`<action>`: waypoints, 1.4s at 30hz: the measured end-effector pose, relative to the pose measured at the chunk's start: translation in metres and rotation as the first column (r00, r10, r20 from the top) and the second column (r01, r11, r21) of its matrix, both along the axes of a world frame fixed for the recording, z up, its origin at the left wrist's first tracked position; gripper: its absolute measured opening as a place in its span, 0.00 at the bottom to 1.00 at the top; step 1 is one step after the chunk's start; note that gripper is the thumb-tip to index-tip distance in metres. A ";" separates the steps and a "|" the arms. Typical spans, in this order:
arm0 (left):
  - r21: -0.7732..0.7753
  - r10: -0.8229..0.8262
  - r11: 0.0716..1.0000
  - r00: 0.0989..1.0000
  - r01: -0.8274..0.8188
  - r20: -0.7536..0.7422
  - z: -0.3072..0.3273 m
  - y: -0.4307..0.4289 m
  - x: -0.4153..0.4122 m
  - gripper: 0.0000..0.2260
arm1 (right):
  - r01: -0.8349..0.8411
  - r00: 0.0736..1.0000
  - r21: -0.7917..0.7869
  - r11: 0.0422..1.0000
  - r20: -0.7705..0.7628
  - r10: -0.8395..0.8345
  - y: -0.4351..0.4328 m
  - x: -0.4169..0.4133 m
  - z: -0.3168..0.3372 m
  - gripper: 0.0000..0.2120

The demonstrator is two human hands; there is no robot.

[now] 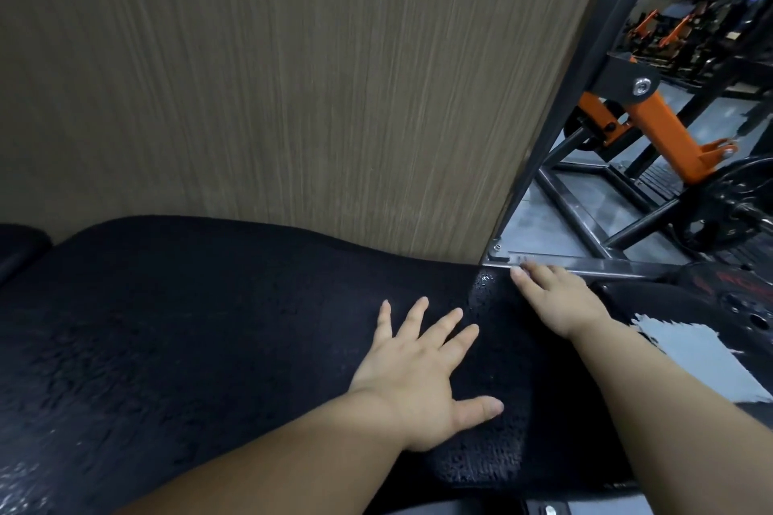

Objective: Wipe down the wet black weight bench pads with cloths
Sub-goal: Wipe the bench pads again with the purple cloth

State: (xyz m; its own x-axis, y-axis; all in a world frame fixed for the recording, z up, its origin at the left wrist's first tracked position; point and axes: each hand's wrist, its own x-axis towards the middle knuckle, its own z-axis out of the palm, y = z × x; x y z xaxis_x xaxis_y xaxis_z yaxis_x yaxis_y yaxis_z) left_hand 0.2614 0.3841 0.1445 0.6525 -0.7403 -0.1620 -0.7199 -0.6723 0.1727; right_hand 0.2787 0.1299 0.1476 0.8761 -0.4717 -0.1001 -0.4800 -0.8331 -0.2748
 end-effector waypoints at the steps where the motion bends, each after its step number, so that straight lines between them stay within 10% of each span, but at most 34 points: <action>1: 0.000 0.002 1.000 1.000 -0.002 -0.001 0.001 0.000 0.000 0.38 | -0.026 0.999 0.009 1.000 0.035 0.026 -0.001 -0.005 -0.001 0.29; 9: -0.082 -0.015 0.997 0.993 0.006 -0.115 0.009 0.013 0.001 0.36 | 0.175 0.916 0.359 0.917 0.282 -0.285 -0.007 -0.008 0.004 0.18; 18: 0.036 0.202 0.978 0.979 -0.203 0.023 0.008 0.085 0.063 0.35 | 0.350 0.915 -0.128 0.928 -0.165 -0.368 -0.005 0.034 0.026 0.26; 31: -0.073 0.177 0.982 0.984 -0.175 0.016 0.001 0.090 0.066 0.35 | 0.203 0.911 -0.178 0.963 -0.327 -0.252 0.021 0.061 0.019 0.26; 42: -0.095 0.175 0.980 0.984 -0.172 0.022 0.001 0.089 0.067 0.35 | -0.259 0.941 -0.054 0.964 -0.238 0.240 0.174 0.123 0.011 0.25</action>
State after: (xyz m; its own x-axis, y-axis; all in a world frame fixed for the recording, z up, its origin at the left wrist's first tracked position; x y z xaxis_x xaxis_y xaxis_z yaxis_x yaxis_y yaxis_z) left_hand 0.3288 0.4726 0.1459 0.7761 -0.6260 -0.0762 -0.5993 -0.7697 0.2200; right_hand 0.4019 0.3038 0.1584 0.9251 -0.2563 -0.2801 -0.2954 -0.9493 -0.1071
